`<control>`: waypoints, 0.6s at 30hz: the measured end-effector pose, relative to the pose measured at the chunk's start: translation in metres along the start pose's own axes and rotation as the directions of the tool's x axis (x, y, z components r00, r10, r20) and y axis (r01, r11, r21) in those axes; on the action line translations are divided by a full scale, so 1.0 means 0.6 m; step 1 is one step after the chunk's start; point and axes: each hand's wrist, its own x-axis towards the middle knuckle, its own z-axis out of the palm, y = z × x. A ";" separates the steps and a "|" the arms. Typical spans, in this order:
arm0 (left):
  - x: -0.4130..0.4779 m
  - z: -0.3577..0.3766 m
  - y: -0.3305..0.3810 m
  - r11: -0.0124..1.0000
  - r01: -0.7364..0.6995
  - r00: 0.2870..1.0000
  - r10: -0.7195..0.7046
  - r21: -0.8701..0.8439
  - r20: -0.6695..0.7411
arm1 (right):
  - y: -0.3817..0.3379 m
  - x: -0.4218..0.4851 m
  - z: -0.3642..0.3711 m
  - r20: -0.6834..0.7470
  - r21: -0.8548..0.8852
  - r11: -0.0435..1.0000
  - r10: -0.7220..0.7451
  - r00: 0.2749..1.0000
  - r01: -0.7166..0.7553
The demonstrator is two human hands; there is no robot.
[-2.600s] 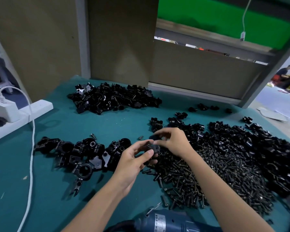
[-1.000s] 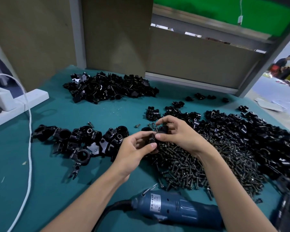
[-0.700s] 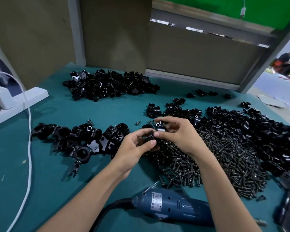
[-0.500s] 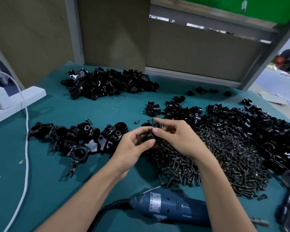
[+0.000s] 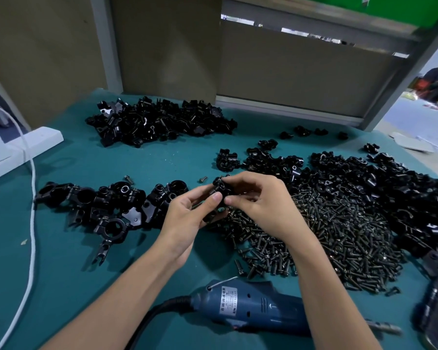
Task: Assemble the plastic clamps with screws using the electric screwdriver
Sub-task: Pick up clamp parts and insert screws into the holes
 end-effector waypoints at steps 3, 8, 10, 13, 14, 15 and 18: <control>-0.002 0.003 0.001 1.000 0.003 1.000 -0.003 -0.016 0.004 | 0.000 0.000 0.004 0.003 0.000 1.000 -0.004 1.000 0.004; -0.001 -0.001 0.004 0.998 0.004 1.000 -0.004 -0.060 0.006 | -0.002 -0.002 0.006 -0.011 0.021 1.000 -0.009 1.000 0.009; -0.001 -0.002 0.004 0.997 0.024 1.000 -0.023 -0.072 0.015 | -0.006 -0.005 0.010 -0.013 0.034 0.999 -0.005 1.000 0.006; -0.001 -0.001 0.004 0.993 0.055 0.998 -0.052 -0.106 0.031 | -0.011 -0.010 0.007 -0.040 0.025 1.000 -0.008 0.999 0.009; -0.001 0.000 0.005 0.991 0.063 0.998 -0.060 -0.116 0.031 | -0.009 -0.009 -0.003 -0.087 -0.003 1.000 -0.003 0.996 0.003; -0.001 0.001 0.005 0.989 0.073 0.997 -0.071 -0.129 0.024 | -0.003 -0.006 -0.019 -0.165 -0.050 0.999 0.008 0.986 -0.017; 0.002 0.005 0.006 0.977 0.107 0.994 -0.112 -0.187 -0.015 | 0.036 0.004 -0.090 -0.418 -0.267 0.942 0.077 0.905 -0.203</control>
